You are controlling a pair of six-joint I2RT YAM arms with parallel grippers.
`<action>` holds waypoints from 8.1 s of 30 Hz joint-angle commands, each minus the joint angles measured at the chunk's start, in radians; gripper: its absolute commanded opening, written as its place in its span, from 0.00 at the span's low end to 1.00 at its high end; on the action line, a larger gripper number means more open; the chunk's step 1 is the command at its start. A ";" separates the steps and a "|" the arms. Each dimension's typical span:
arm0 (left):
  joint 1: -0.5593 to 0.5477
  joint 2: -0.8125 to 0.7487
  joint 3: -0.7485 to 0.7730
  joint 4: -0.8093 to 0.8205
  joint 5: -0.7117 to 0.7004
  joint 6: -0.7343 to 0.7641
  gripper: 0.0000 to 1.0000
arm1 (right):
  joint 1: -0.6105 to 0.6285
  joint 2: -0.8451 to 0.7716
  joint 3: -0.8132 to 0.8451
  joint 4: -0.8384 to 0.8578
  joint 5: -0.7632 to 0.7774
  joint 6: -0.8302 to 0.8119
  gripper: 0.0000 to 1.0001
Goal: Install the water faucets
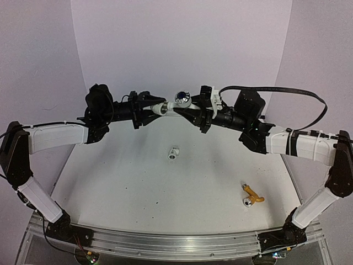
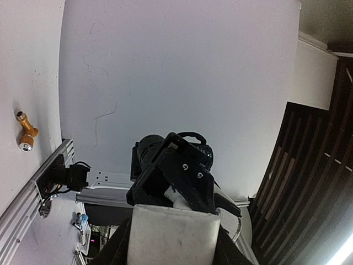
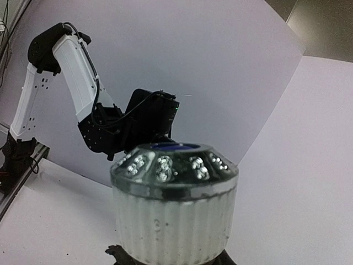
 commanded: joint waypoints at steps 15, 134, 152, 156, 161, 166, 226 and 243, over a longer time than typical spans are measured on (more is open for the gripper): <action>-0.034 -0.002 0.074 0.077 -0.059 -0.014 0.00 | 0.022 0.061 0.045 0.027 0.141 0.034 0.00; 0.091 -0.078 0.095 -0.349 -0.168 0.435 0.00 | 0.018 0.127 0.127 -0.157 0.182 -0.238 0.18; 0.053 0.076 0.293 0.018 0.729 1.726 0.00 | -0.024 0.286 0.098 0.481 -0.015 2.485 0.01; 0.112 0.157 0.382 0.017 0.714 1.598 0.00 | -0.042 0.291 0.062 0.613 0.054 2.567 0.36; 0.154 0.107 0.343 0.017 0.269 1.272 0.00 | -0.080 0.188 -0.022 0.565 -0.005 2.173 0.79; 0.158 0.021 0.211 0.010 0.001 0.819 0.00 | -0.092 -0.031 -0.104 -0.008 0.031 1.349 0.98; 0.161 -0.048 0.166 0.001 -0.006 1.047 0.00 | -0.019 0.011 -0.205 0.384 0.302 1.685 0.91; 0.162 -0.021 0.143 -0.209 -0.069 0.519 0.00 | 0.065 -0.084 -0.070 -0.240 0.429 -0.360 0.94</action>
